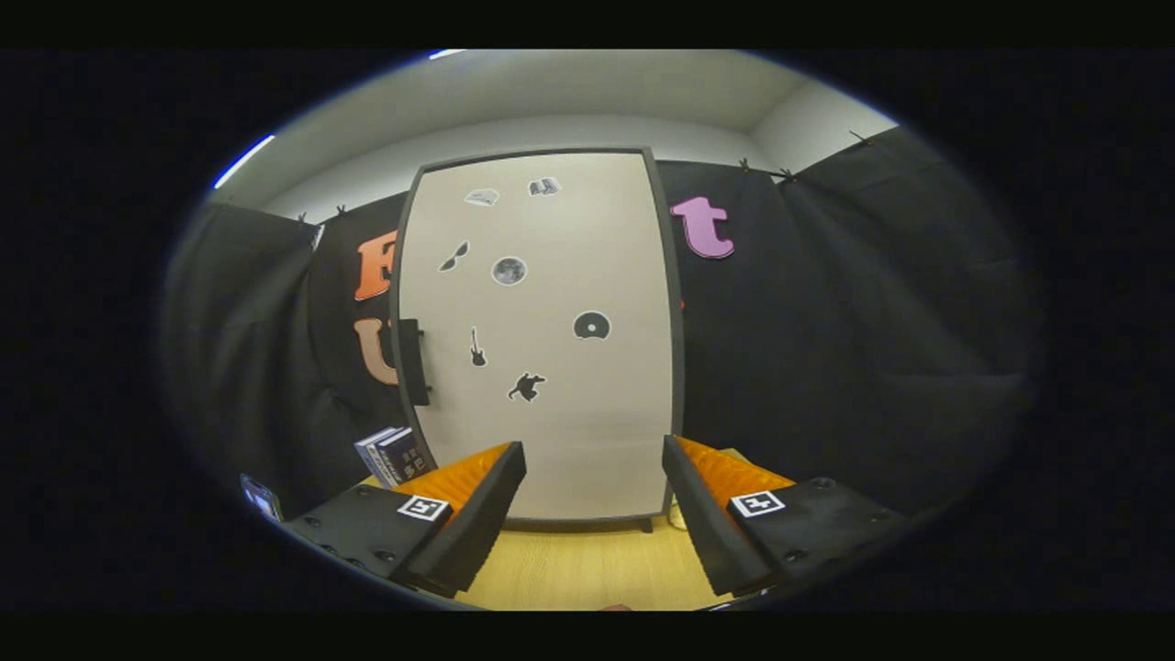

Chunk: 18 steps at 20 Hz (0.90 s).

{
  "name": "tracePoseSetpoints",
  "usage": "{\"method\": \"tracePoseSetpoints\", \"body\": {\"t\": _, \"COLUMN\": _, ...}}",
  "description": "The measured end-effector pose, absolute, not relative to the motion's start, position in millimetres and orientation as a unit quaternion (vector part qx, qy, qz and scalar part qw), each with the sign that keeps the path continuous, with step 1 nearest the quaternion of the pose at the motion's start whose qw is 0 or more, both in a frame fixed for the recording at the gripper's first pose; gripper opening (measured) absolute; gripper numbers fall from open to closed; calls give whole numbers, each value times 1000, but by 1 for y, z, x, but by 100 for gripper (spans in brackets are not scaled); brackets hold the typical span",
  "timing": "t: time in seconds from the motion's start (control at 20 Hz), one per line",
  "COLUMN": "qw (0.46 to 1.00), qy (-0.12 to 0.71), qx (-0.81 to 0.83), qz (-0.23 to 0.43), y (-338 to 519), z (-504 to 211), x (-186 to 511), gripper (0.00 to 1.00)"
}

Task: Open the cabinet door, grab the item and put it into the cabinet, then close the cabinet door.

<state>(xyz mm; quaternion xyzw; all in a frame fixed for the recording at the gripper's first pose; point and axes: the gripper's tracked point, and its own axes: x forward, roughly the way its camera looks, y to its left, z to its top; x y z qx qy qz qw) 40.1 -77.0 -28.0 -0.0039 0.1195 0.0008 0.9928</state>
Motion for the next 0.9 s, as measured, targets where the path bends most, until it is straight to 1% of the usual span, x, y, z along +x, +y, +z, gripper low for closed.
{"method": "tracePoseSetpoints", "body": {"t": 0.4, "qw": 992, "qy": 124, "qx": 13, "qz": -3, "y": -98, "z": -39, "x": 22, "gripper": 97}}
{"method": "tracePoseSetpoints", "body": {"t": 0.9, "qw": 992, "qy": 122, "qx": 20, "qz": -2, "y": -98, "z": -50, "x": 24, "gripper": 96}}
